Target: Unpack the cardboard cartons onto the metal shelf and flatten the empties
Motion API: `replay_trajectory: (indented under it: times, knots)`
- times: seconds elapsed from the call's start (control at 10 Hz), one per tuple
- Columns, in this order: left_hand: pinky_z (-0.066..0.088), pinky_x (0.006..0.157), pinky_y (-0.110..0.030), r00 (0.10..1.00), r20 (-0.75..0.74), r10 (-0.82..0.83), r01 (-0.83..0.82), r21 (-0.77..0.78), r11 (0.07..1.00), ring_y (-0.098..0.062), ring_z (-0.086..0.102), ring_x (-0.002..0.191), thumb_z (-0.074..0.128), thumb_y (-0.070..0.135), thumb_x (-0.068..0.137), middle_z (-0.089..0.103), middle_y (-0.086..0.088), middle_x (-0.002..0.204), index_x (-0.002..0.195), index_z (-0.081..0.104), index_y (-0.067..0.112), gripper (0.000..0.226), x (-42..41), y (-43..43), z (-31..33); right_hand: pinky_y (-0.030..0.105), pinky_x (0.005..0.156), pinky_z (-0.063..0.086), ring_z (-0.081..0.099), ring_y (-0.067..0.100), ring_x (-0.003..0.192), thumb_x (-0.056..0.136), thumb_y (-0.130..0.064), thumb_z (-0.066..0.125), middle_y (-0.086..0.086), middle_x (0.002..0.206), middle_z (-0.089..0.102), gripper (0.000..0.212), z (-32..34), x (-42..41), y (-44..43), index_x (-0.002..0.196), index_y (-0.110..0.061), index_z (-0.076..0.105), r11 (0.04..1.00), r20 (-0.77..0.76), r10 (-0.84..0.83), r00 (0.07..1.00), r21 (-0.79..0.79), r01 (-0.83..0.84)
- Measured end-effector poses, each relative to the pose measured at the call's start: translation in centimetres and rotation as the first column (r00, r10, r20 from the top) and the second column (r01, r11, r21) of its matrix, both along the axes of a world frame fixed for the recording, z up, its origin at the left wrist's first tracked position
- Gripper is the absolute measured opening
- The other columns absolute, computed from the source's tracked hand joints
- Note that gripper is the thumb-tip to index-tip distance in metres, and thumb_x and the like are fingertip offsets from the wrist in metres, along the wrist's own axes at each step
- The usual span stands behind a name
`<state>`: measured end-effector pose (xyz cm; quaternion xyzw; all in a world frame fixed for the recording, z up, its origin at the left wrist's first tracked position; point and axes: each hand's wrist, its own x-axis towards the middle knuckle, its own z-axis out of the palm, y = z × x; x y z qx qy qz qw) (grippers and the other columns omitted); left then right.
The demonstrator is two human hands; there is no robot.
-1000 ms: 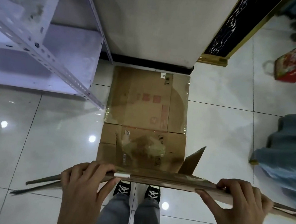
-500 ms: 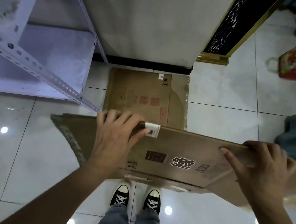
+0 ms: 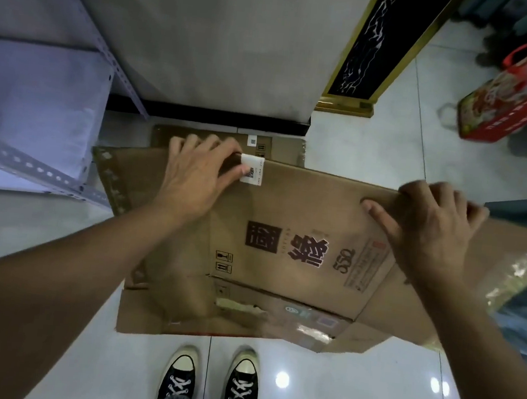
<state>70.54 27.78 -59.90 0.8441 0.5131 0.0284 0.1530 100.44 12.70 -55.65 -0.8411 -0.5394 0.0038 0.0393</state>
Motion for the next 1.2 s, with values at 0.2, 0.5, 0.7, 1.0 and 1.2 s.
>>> replay_trajectory:
  times: [0.2,0.5,0.7,1.0,1.2]
  knots:
    - [0.028,0.103,-0.046,0.995,-0.01,0.099,-0.099,-0.057,0.993,-0.033,0.048,0.117,0.044,0.06,0.095,0.059,-0.008,0.122,0.123,0.053,0.025,0.045,-4.0,2.0,0.0,0.046,0.101,0.029,0.052,0.024,0.109,0.089,-0.05,0.064,-0.001,0.114,0.058,0.047,0.6,-0.1,5.2,0.126,-0.031,0.044,0.925,-0.141,0.292,0.946,-0.211,-0.317]
    - [0.03,0.095,-0.047,0.98,-0.152,0.131,-0.131,0.008,0.991,-0.033,0.048,0.113,0.042,0.059,0.097,0.059,-0.007,0.117,0.117,0.051,0.028,0.038,-6.3,3.9,0.6,0.046,0.103,0.029,0.054,0.026,0.112,0.092,-0.046,0.066,0.0,0.114,0.058,0.047,-3.4,-2.5,9.2,0.131,-0.031,0.045,0.926,-0.157,0.293,0.943,-0.198,-0.32]
    - [0.029,0.103,-0.049,0.966,-0.216,0.14,-0.144,-0.001,0.99,-0.035,0.047,0.121,0.044,0.056,0.098,0.057,-0.009,0.127,0.123,0.05,0.026,0.039,-4.7,7.0,-1.9,0.047,0.108,0.029,0.052,0.028,0.122,0.092,-0.049,0.064,0.005,0.128,0.056,0.059,-6.1,-2.5,11.2,0.142,-0.029,0.04,0.943,-0.057,0.256,0.965,-0.205,-0.262]
    - [0.021,0.119,-0.046,0.986,-0.154,0.068,-0.088,-0.128,0.988,-0.024,0.035,0.14,0.05,0.043,0.099,0.042,0.002,0.151,0.15,0.033,0.032,0.054,-3.6,0.2,-1.1,0.052,0.12,0.023,0.043,0.028,0.14,0.091,-0.038,0.069,0.002,0.153,0.044,0.072,-5.9,-5.9,8.5,0.152,-0.031,0.033,0.964,-0.248,0.169,0.954,-0.16,-0.212]
    - [0.015,0.119,-0.042,0.997,-0.059,0.044,-0.052,-0.138,0.989,-0.019,0.03,0.143,0.046,0.046,0.101,0.042,0.008,0.152,0.148,0.035,0.036,0.05,-1.9,-4.0,1.9,0.045,0.116,0.029,0.047,0.025,0.134,0.093,-0.031,0.066,-0.002,0.146,0.051,0.061,-4.1,-8.6,5.0,0.148,-0.029,0.041,0.977,-0.326,0.158,0.932,-0.083,-0.195]
